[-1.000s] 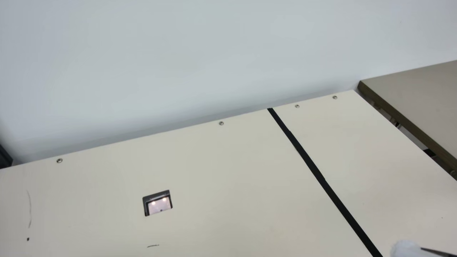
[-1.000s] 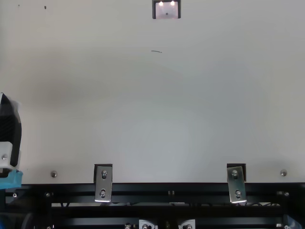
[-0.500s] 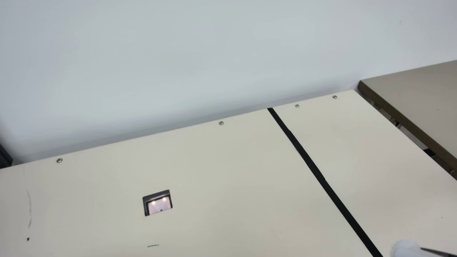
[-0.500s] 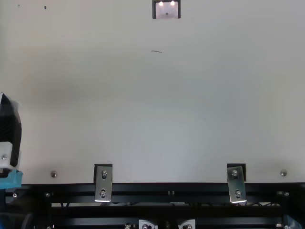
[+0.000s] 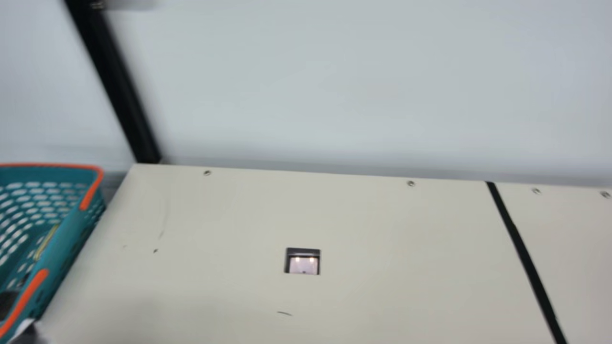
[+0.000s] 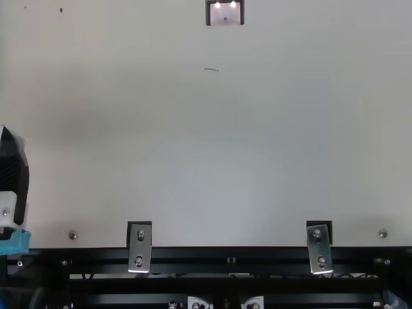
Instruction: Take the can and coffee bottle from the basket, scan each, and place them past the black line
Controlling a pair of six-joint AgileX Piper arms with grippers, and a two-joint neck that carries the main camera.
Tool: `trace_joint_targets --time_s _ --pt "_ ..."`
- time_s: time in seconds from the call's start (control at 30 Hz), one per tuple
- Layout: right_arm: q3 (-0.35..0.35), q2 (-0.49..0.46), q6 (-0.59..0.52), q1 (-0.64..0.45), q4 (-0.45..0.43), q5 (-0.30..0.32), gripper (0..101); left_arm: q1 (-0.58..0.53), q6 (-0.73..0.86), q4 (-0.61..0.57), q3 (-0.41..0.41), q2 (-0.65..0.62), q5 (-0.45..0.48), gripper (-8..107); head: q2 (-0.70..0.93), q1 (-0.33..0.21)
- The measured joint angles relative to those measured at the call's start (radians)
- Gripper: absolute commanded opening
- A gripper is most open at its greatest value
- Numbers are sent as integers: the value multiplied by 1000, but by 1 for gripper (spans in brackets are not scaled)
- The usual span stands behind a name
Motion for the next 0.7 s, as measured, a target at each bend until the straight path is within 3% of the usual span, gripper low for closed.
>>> trace_joint_targets --time_s 0.47,0.7 --pt "0 0 0 0 0 0 101 0 0 0 0 0 0 90 450 0" --pt "0 0 0 0 0 0 101 0 0 0 0 0 0 90 594 -5"
